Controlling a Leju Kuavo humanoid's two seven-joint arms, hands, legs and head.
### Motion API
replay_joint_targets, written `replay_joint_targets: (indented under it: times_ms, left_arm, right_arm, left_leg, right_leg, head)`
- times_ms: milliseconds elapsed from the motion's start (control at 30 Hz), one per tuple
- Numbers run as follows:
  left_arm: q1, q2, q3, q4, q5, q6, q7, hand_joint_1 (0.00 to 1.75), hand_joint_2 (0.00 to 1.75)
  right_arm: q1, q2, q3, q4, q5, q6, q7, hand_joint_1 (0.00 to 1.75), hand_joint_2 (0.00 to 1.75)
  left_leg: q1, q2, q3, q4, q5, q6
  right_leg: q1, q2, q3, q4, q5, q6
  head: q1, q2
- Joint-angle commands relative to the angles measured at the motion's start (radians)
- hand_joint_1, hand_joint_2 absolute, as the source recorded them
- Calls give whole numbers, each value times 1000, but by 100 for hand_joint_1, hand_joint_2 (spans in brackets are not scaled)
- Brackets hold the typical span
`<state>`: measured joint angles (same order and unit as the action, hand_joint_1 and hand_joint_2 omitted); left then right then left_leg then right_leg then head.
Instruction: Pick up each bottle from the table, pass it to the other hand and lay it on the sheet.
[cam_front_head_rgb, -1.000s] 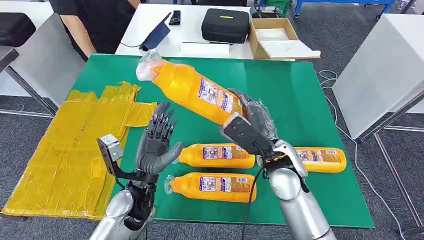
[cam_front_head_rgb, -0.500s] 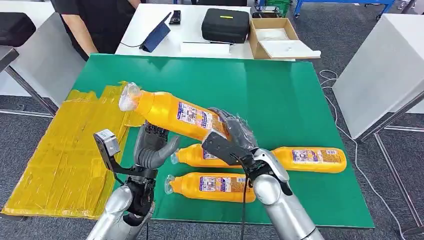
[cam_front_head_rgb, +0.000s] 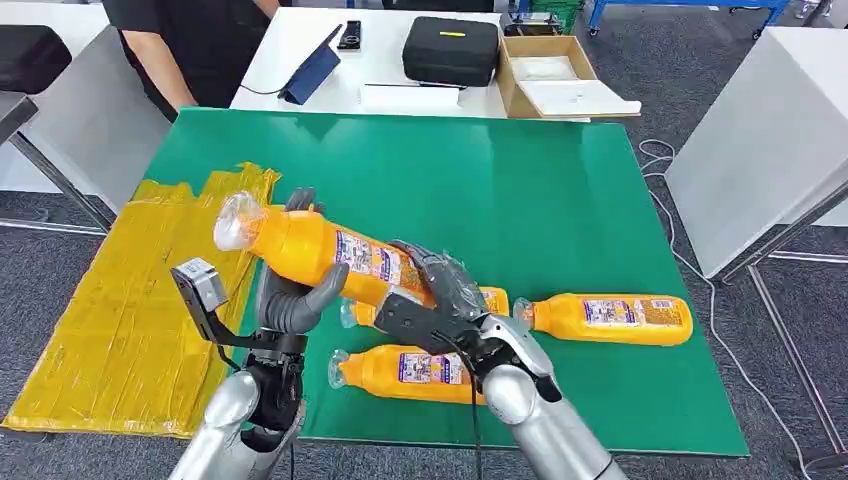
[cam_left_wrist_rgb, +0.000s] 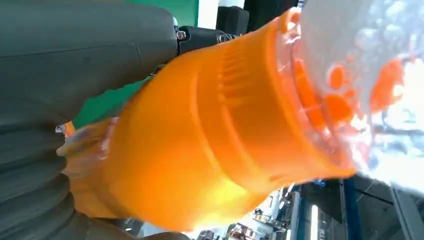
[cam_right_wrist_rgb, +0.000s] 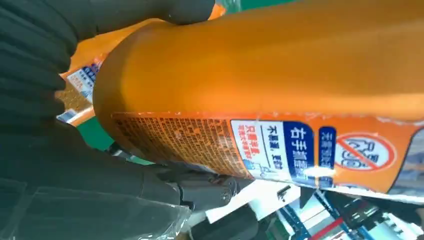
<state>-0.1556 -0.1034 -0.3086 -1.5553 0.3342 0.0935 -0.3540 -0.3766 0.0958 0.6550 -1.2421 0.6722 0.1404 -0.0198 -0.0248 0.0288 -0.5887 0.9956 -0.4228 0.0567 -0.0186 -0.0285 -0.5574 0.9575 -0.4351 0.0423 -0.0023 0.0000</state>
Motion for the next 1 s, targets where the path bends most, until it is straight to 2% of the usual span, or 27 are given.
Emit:
replay_joint_targets:
  times_ms: [33,200,433,467,500,667,700,1000]
  left_arm:
    - [-18,-1,15,1,-17,-6,12,0,175]
    - [-23,-2,29,5,-27,-7,12,0,175]
    - [-21,8,28,6,-23,-12,10,0,175]
    - [-19,12,27,6,-19,-21,8,63,175]
    - [-16,15,28,4,-13,-34,2,175,175]
    - [5,22,35,-10,-8,-50,-8,175,175]
    - [7,21,36,-12,-7,-51,-9,175,175]
    - [15,11,51,-21,-1,-64,-8,175,175]
  right_arm:
    - [-105,-3,181,106,62,9,30,175,175]
    - [-106,-3,255,91,86,18,31,175,175]
    - [-114,-2,268,105,69,9,23,175,175]
    - [-114,-1,267,103,68,7,21,175,175]
    - [-111,-1,264,100,66,4,19,175,175]
    - [-110,-1,257,97,65,3,18,175,175]
    - [-109,-1,256,97,65,3,17,175,175]
    - [-98,-2,246,99,64,3,11,175,175]
  left_leg:
    - [1,0,2,1,-1,-5]
    - [1,-1,2,0,-1,-4]
    - [2,-2,3,0,-1,-6]
    - [1,-2,2,0,0,-5]
    - [1,-2,2,0,0,-4]
    - [2,-2,3,1,-1,-7]
    - [1,-1,2,0,0,-4]
    - [1,-2,2,0,0,-4]
  right_leg:
    - [1,5,1,0,0,-2]
    - [1,3,1,0,0,-2]
    - [1,2,3,-1,-1,-3]
    - [1,2,2,0,-1,-3]
    - [1,1,2,0,0,-2]
    - [1,3,3,0,-1,-4]
    - [0,2,1,-1,0,-2]
    - [0,1,2,-1,0,-2]
  head:
    - [0,0]
    - [0,0]
    - [0,0]
    - [0,0]
    - [0,0]
    - [0,0]
    - [0,0]
    - [0,0]
